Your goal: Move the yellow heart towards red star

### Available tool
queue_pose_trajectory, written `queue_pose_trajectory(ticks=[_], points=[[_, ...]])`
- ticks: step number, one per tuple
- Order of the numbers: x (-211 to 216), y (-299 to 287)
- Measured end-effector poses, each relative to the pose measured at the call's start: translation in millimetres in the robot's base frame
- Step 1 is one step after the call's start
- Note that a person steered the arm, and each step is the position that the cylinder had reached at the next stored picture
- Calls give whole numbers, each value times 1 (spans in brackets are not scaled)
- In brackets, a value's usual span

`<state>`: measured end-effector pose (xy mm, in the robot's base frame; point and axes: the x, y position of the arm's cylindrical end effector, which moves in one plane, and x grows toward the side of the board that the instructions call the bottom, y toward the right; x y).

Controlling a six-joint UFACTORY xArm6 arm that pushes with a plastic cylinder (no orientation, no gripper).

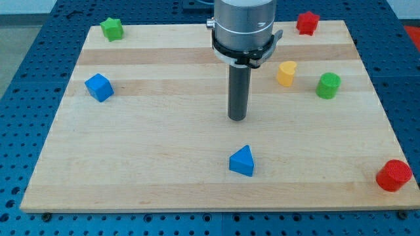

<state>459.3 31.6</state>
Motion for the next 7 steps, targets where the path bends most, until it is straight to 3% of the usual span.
queue_pose_trajectory(ticks=[4,7], points=[[3,8],[13,50]])
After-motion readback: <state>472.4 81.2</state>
